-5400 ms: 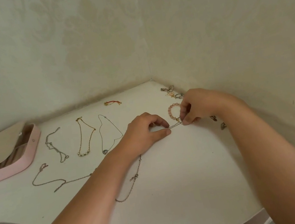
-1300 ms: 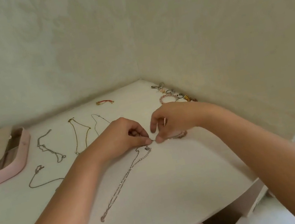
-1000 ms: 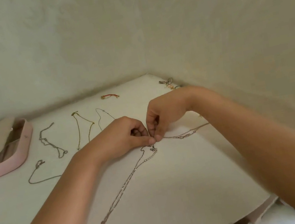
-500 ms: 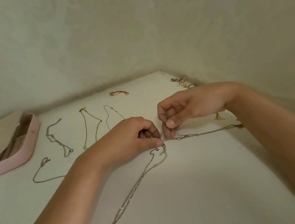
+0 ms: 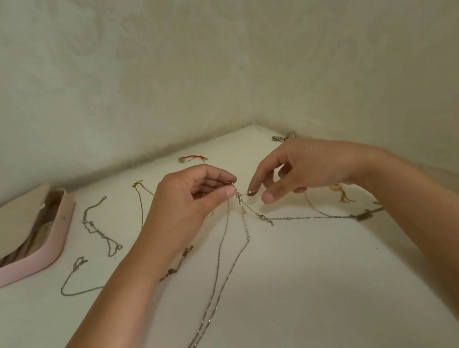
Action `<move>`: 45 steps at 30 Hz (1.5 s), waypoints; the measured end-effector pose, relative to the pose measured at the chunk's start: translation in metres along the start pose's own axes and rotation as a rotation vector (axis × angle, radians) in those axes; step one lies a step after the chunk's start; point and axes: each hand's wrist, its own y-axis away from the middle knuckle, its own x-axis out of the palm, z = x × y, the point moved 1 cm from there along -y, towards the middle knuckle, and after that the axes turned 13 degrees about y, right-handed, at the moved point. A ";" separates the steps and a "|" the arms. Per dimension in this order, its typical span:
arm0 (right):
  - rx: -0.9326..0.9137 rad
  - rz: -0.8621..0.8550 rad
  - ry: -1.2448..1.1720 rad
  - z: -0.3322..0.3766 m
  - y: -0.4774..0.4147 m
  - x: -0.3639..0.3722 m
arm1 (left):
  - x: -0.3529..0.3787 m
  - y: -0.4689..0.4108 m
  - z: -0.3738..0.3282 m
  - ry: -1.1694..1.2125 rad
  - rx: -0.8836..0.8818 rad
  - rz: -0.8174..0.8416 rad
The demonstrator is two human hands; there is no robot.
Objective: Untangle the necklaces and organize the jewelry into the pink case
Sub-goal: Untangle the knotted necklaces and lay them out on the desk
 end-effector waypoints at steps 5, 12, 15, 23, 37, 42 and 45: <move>-0.064 -0.027 -0.156 0.007 -0.007 0.009 | 0.000 -0.002 -0.002 0.157 0.013 0.011; -0.083 -0.013 -0.274 0.011 -0.011 0.016 | 0.001 -0.003 -0.002 0.314 -0.030 -0.002; -0.083 -0.061 -0.277 0.011 -0.008 0.009 | 0.000 -0.003 -0.001 0.360 -0.055 0.001; -0.046 -0.167 -0.266 0.010 0.000 -0.001 | -0.001 -0.003 -0.002 0.265 -0.084 -0.059; -0.128 -0.163 -0.387 0.013 0.006 -0.009 | -0.002 -0.004 -0.001 0.206 -0.084 -0.091; -0.144 0.020 -0.333 0.013 0.003 -0.002 | -0.004 -0.001 -0.005 0.306 -0.101 -0.085; -0.147 0.037 -0.306 0.015 0.004 0.000 | -0.003 -0.001 -0.006 0.344 -0.111 -0.079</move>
